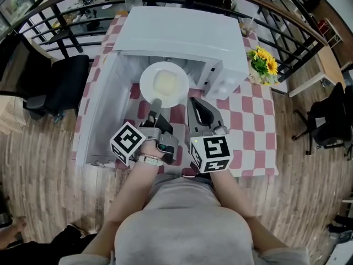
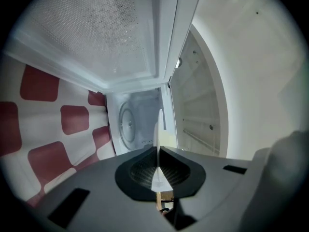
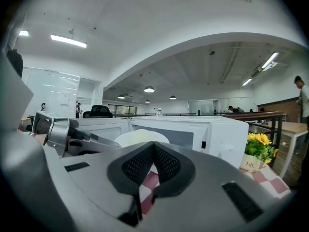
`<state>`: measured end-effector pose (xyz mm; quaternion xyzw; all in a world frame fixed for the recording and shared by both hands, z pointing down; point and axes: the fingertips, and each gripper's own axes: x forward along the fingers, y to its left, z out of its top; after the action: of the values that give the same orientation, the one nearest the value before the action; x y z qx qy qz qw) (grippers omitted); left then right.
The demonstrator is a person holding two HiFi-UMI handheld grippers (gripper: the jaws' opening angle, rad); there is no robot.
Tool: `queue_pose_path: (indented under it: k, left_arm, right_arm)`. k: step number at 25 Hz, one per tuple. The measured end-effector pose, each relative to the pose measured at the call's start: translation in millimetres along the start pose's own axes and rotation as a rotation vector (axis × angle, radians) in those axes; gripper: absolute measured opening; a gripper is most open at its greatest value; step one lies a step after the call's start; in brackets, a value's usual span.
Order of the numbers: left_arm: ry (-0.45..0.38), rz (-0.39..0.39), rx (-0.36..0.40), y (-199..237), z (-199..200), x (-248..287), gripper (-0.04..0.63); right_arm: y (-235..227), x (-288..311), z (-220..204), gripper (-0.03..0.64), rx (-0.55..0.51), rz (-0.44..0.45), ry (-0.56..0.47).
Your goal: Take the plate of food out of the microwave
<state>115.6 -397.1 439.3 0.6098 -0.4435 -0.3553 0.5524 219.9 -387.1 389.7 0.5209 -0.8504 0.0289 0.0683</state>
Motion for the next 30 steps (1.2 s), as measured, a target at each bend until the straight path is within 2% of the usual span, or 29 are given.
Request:
queue_pose_path:
  k: [8, 30]
  left_arm:
    - [-0.019, -0.027, -0.008, -5, -9, -8, 0.017]
    - [-0.013, -0.057, 0.01, -21, -16, -23, 0.017]
  right_arm:
    - [-11, -13, -4, 0.021, 0.04, -0.064, -0.02]
    - [4, -29, 5, 0.021, -0.012, -0.033, -0.055]
